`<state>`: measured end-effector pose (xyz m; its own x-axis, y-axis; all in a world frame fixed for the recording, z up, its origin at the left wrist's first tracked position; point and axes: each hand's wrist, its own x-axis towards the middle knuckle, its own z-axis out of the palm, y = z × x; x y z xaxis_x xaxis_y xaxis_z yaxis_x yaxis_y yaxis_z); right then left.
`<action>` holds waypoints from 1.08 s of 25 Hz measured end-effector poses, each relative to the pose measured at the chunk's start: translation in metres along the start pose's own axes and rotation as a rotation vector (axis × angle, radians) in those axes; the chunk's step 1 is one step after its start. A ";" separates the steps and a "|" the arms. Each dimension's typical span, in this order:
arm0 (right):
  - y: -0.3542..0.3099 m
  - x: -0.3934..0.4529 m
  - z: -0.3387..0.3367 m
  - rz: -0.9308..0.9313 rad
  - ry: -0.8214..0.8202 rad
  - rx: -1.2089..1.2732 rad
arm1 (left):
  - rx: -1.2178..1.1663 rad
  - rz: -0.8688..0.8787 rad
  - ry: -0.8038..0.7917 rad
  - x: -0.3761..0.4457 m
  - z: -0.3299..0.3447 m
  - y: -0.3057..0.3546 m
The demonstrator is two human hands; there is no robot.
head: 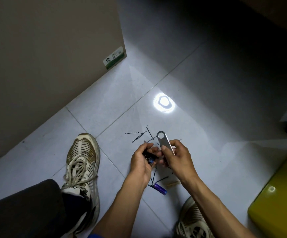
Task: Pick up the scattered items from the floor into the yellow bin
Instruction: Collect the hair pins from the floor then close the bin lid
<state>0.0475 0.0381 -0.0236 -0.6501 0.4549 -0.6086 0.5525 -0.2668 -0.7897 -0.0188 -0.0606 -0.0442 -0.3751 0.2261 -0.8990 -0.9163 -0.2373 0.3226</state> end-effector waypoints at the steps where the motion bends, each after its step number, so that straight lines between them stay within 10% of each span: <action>1: -0.004 -0.002 0.002 0.003 -0.022 0.046 | -0.010 0.004 -0.025 -0.001 0.004 0.001; 8: -0.026 -0.014 -0.007 -0.242 0.176 -0.287 | -0.034 0.047 -0.069 -0.019 0.027 0.010; 17: -0.038 -0.032 -0.032 -0.115 0.155 -0.007 | 0.116 0.087 -0.068 -0.055 0.065 0.003; 27: -0.075 -0.173 -0.234 -0.356 0.783 0.378 | 0.500 -0.036 -0.639 -0.203 0.247 -0.126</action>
<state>0.2406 0.1786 0.1593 -0.1367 0.9682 -0.2094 0.0928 -0.1980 -0.9758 0.1380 0.1569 0.1707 -0.2133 0.7572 -0.6174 -0.8268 0.1967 0.5269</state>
